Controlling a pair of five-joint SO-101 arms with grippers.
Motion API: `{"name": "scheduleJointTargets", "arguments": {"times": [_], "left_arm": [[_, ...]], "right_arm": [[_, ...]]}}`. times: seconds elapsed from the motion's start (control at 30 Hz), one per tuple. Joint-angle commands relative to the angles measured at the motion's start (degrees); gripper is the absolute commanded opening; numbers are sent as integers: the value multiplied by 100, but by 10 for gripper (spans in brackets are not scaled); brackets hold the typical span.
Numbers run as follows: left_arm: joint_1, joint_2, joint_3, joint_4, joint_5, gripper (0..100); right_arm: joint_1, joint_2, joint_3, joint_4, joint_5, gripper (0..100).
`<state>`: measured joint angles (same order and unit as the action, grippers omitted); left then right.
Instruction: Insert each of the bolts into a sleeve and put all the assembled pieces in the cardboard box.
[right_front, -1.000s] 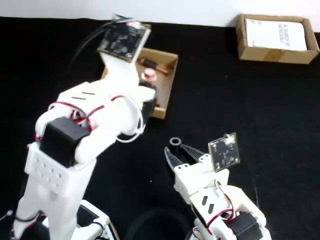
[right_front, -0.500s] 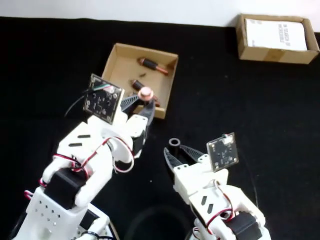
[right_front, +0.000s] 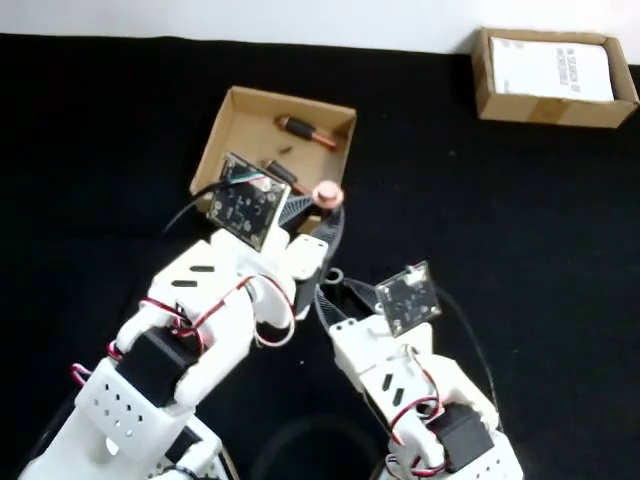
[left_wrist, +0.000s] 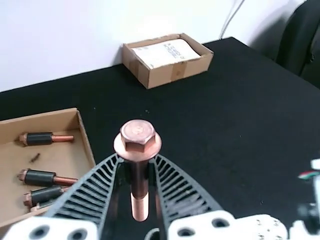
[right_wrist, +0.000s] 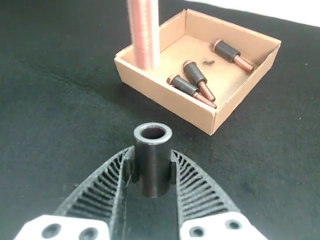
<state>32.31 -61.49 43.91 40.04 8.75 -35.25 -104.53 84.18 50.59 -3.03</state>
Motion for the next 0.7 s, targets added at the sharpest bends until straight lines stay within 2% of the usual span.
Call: {"name": "scheduleJointTargets", "arguments": {"times": [0.0, 0.13, 0.67], "left_arm": [[92, 31, -286, -132, 229, 8], [57, 57, -277, -123, 923, 8], [48, 4, 558, -123, 923, 8]], "right_arm": [[-13, -13, -4, -277, 53, 8], [-13, -13, 57, -444, 62, 8], [-4, -31, 119, -523, 62, 8]]}}
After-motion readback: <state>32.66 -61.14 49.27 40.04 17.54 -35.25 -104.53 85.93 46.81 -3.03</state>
